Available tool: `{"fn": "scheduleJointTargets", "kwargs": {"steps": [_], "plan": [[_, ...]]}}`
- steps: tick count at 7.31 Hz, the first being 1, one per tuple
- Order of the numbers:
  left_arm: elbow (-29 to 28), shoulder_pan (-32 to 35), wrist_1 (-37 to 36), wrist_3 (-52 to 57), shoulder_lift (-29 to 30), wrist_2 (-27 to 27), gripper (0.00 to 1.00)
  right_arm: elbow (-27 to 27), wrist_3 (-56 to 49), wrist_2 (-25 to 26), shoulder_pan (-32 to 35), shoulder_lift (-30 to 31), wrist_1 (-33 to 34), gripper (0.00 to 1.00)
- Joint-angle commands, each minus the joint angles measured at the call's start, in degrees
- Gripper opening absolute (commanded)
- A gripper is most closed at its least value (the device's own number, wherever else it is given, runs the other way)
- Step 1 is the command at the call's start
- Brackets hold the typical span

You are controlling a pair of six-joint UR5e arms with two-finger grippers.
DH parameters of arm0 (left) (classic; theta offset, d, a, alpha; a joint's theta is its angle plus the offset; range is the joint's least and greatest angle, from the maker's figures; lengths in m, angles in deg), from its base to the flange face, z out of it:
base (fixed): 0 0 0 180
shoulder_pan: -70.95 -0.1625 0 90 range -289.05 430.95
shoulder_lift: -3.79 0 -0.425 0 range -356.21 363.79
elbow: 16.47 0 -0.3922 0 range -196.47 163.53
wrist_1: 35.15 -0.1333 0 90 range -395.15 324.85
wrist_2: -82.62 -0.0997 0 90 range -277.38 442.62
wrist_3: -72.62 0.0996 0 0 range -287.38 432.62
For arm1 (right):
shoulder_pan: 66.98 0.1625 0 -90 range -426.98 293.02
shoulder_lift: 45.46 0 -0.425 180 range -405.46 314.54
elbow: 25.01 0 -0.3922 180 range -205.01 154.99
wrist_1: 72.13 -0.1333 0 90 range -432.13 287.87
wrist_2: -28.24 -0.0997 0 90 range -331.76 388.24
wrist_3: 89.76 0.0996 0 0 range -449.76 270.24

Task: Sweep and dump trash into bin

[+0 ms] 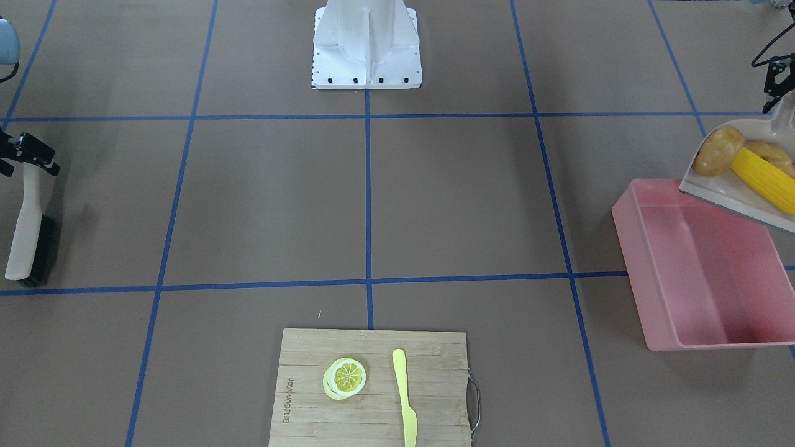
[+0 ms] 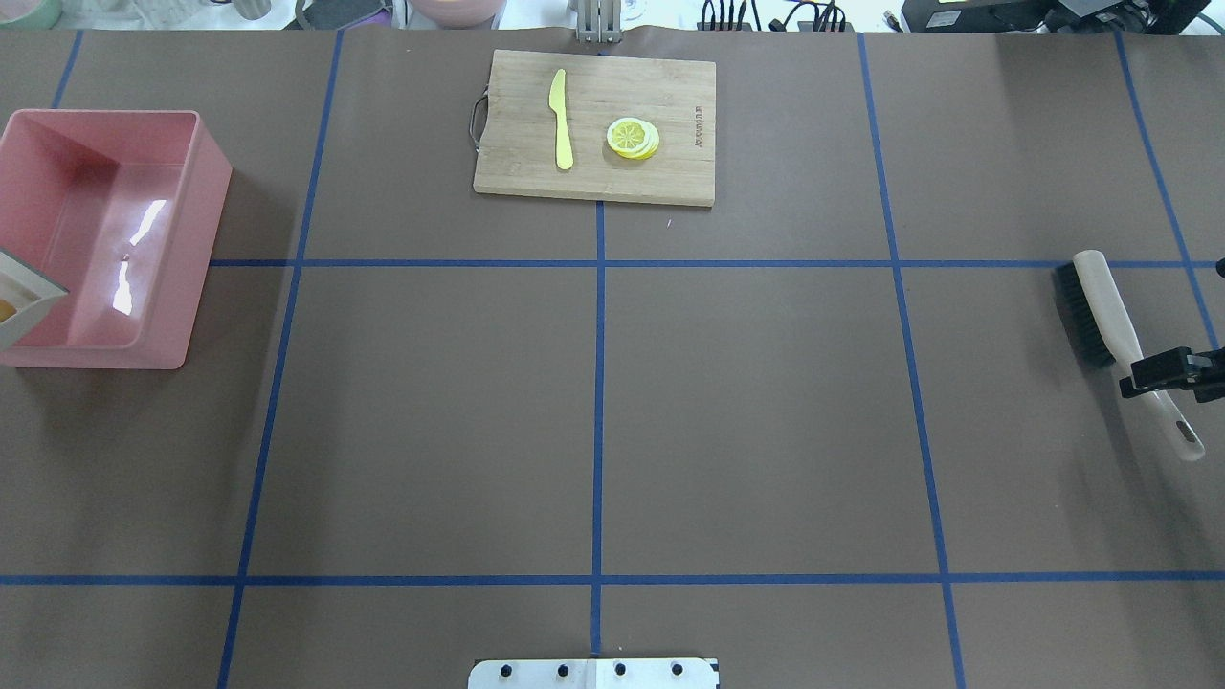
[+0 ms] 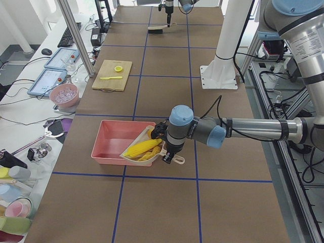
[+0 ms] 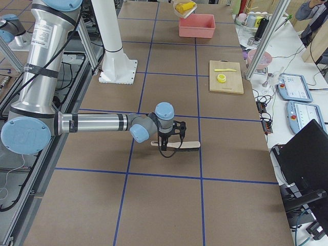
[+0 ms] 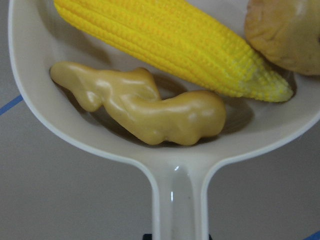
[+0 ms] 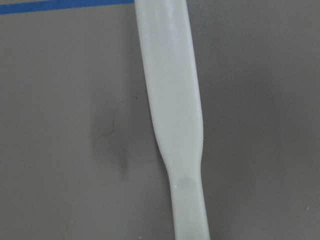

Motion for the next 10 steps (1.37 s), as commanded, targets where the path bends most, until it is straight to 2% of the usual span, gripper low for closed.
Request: {"fn": "scheduleJointTargets", "kwargs": {"steps": [1,2,3,5,8,10], "plan": [[1.96,-0.56,-5.22,1.86,0.57,-0.04,0.00,-0.06,-16.90,-1.47,8.12,-9.56,21.60,0.99],[2.66,-0.48,-8.90,5.71,1.18,-0.21,0.00,-0.67,-26.22,-0.69,10.77,-13.62,31.12,0.99],[2.93,-0.56,-9.63,6.10,1.19,-0.39,0.00,-2.77,-32.66,-0.34,14.02,-14.27,33.39,0.99],[4.07,-0.56,-13.66,10.30,1.54,-1.70,0.00,-5.34,-40.59,-1.03,22.97,-10.27,33.06,0.99],[4.08,-0.65,-16.74,11.54,2.33,-5.22,0.00,-4.72,-40.98,-0.33,28.09,-7.70,32.97,0.99],[4.08,-0.74,-17.64,11.90,2.77,-5.40,0.00,-3.76,-40.46,0.10,28.38,-7.60,32.97,1.00]]}}
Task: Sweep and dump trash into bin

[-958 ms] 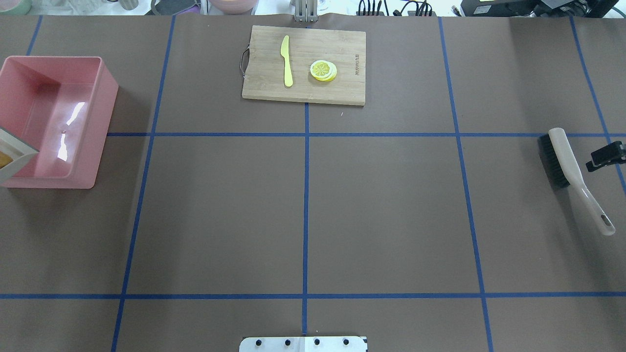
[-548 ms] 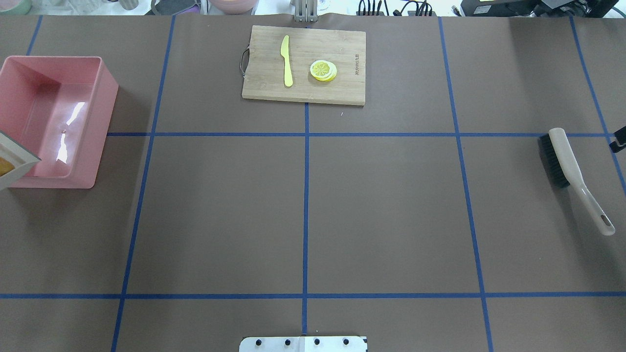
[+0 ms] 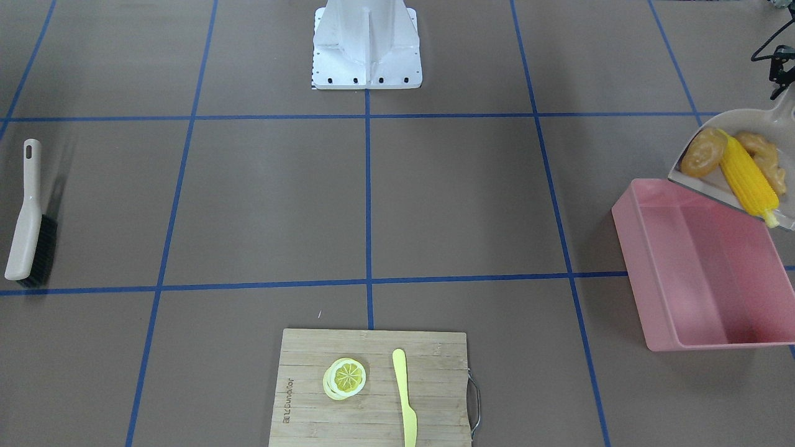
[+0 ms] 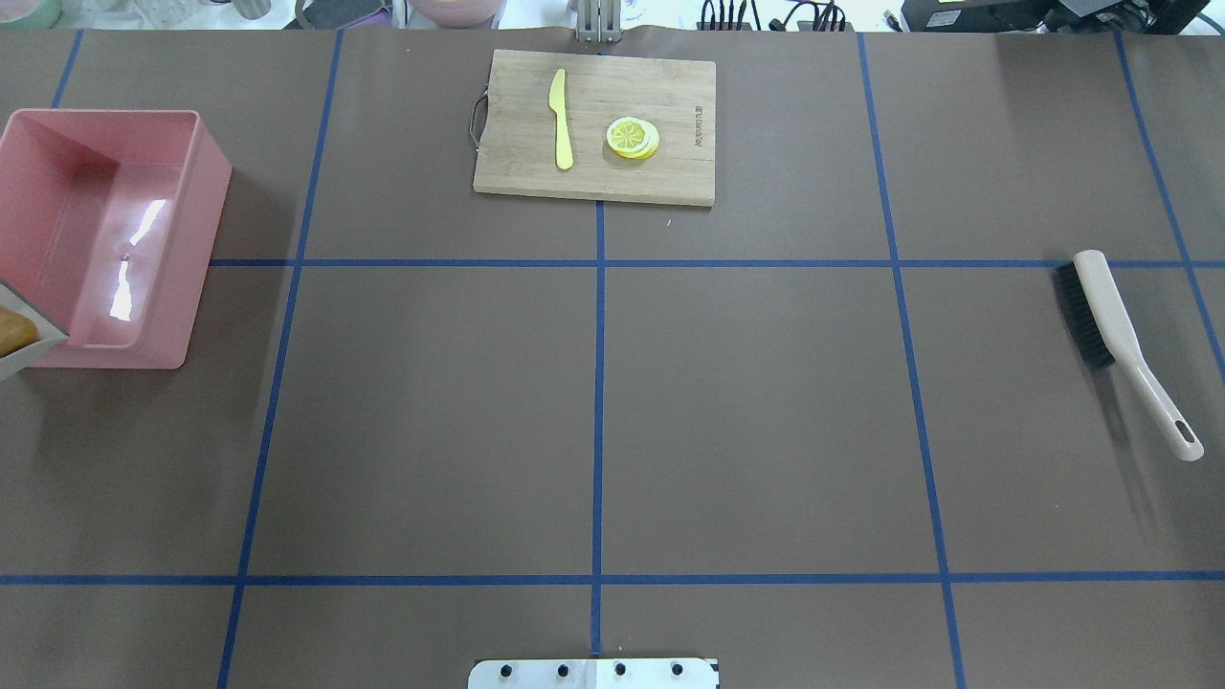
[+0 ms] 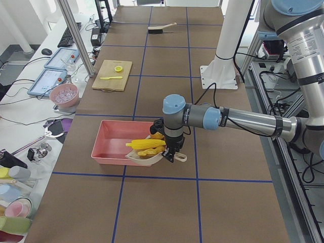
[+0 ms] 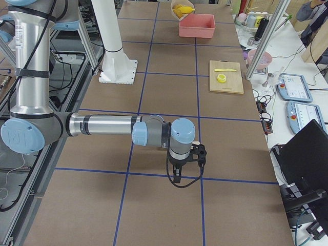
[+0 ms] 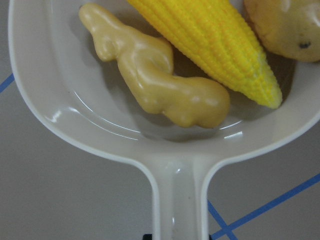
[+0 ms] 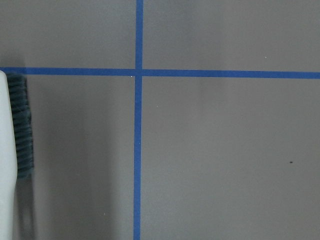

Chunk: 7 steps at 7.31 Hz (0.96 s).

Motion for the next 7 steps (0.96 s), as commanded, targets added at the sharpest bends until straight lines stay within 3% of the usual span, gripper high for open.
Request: {"fn": "scheduleJointTargets", "kwargs": {"steps": [1,4,7], "plan": [[-0.02,-0.32,-2.57,1.39,0.48,-0.44,0.00,0.11,0.03,0.17,0.48,0.24,0.00,1.00],[-0.81,-0.33,-5.90,2.10,3.45,-2.37,0.00,0.47,0.20,-0.26,0.92,0.32,0.09,1.00],[0.25,-0.15,-18.18,2.71,10.73,-2.37,0.00,-0.86,0.20,-0.44,1.44,0.41,0.09,1.00]]}}
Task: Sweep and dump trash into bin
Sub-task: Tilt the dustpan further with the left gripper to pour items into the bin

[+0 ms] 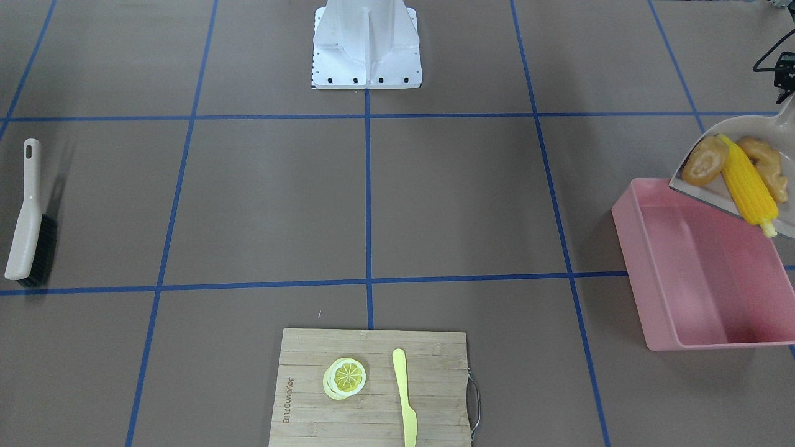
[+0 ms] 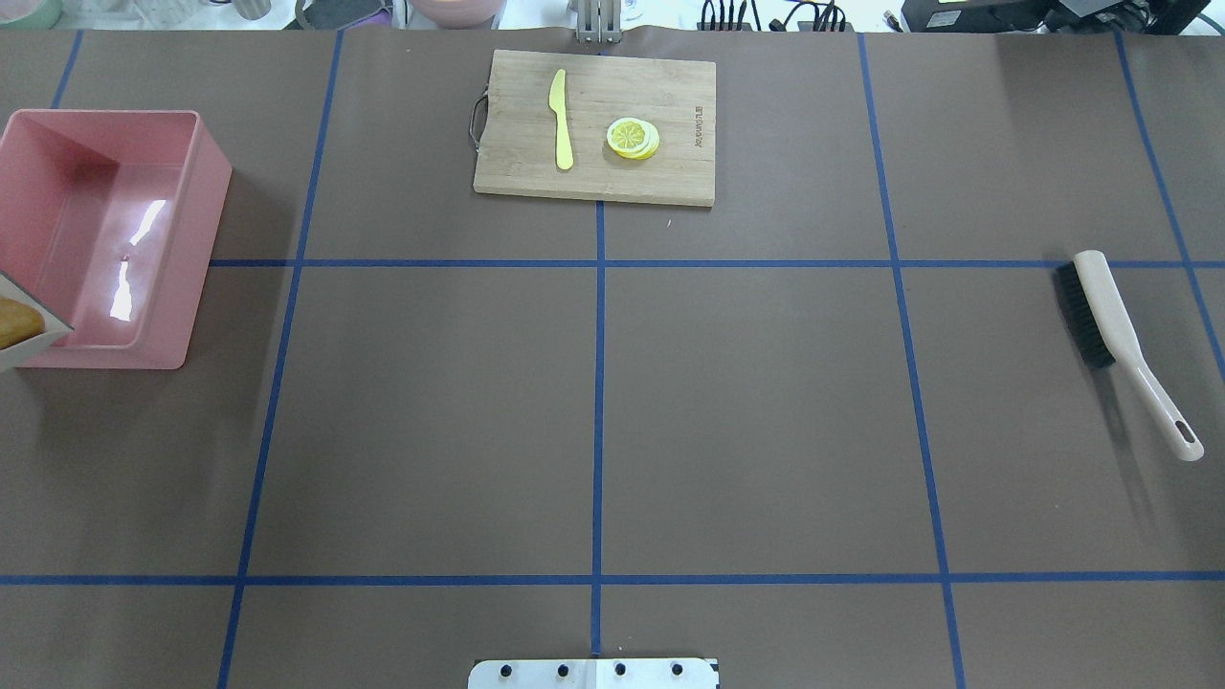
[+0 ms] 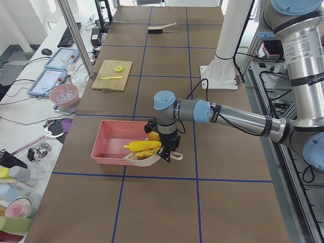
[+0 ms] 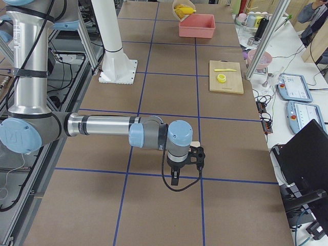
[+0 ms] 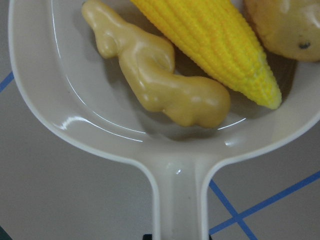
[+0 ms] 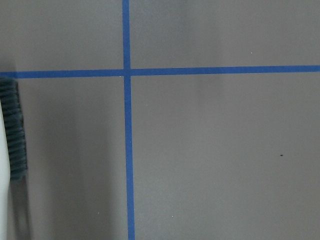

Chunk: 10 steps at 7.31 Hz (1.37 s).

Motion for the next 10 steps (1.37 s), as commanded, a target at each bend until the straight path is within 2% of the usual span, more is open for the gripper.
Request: {"fn": "scheduleJointTargets", "kwargs": {"steps": [1,3,5,10], "plan": [[0.50,0.07,-9.60,0.69,5.87,-0.16,0.00,0.19,-0.12,-0.11,0.08,0.02,-0.08,1.00],[0.59,0.07,-15.50,2.96,9.39,-1.64,0.00,-0.33,-0.12,-0.81,0.08,0.02,0.00,1.00],[0.59,0.07,-23.84,3.76,13.87,-5.85,0.00,-0.08,-0.12,-1.16,0.08,0.02,0.01,1.00],[-0.46,-0.01,-30.97,8.33,15.99,-13.33,0.00,0.01,-0.48,-1.78,0.08,0.29,-0.08,1.00]]}}
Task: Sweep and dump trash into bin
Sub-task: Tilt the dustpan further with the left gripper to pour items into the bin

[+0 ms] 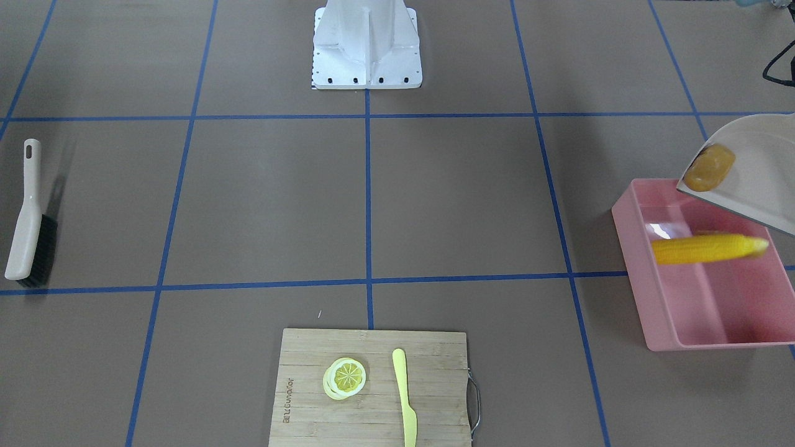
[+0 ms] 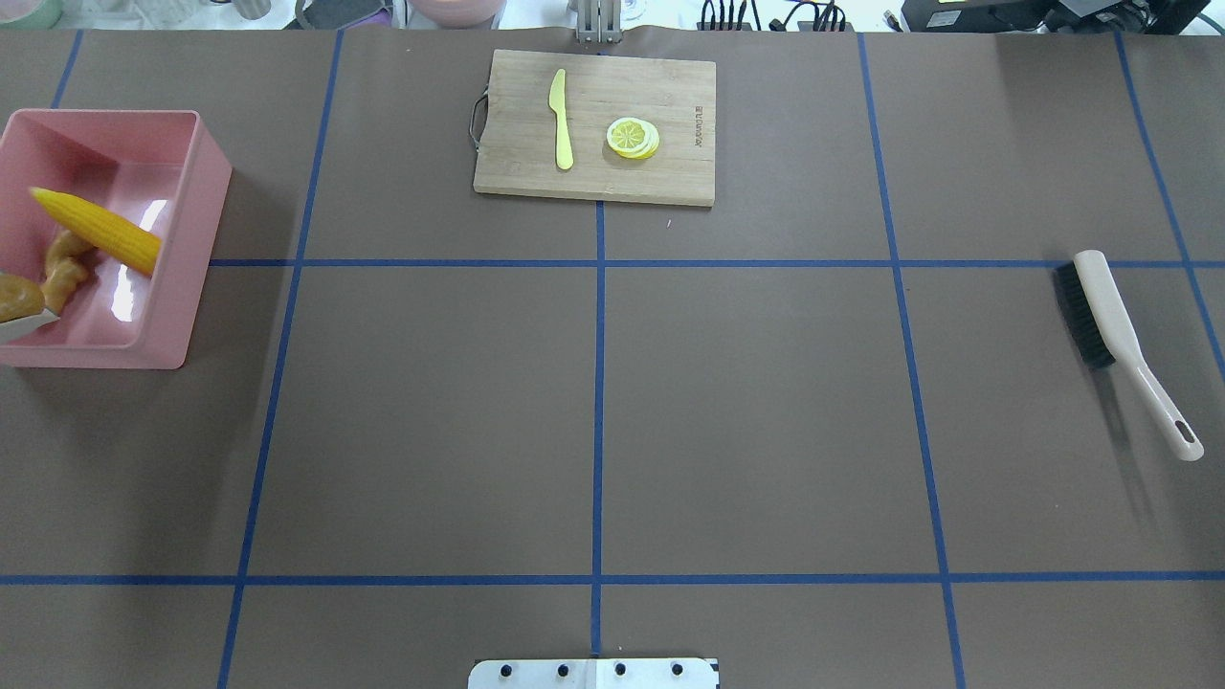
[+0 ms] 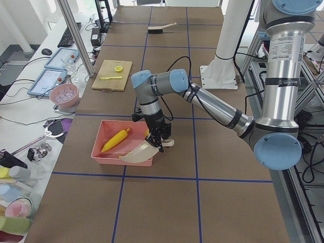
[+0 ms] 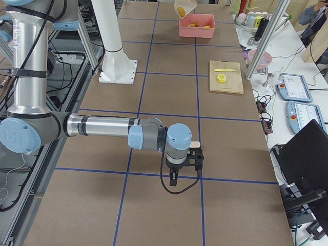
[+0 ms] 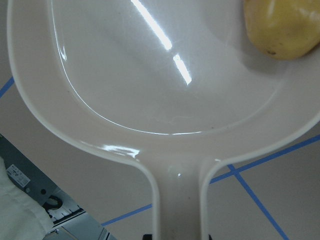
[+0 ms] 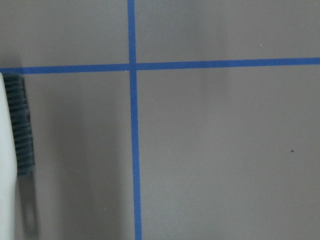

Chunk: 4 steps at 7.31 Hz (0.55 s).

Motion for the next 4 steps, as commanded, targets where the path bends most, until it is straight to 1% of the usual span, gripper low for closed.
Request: {"fn": "scheduleJointTargets", "kwargs": {"steps": [1,2,4], "plan": [[-1.50,-0.01,-3.25,3.59,1.67,-3.82,0.00,0.35,-0.04,0.06,-0.07,-0.05,-0.03,1.00],[-2.38,-0.01,-4.13,4.83,2.29,-5.40,0.00,-0.09,-0.04,0.06,0.01,0.03,-0.03,1.00],[-3.53,-0.01,-6.51,5.02,3.17,-6.12,0.00,-0.18,0.22,0.06,-0.07,0.04,-0.03,1.00]]}}
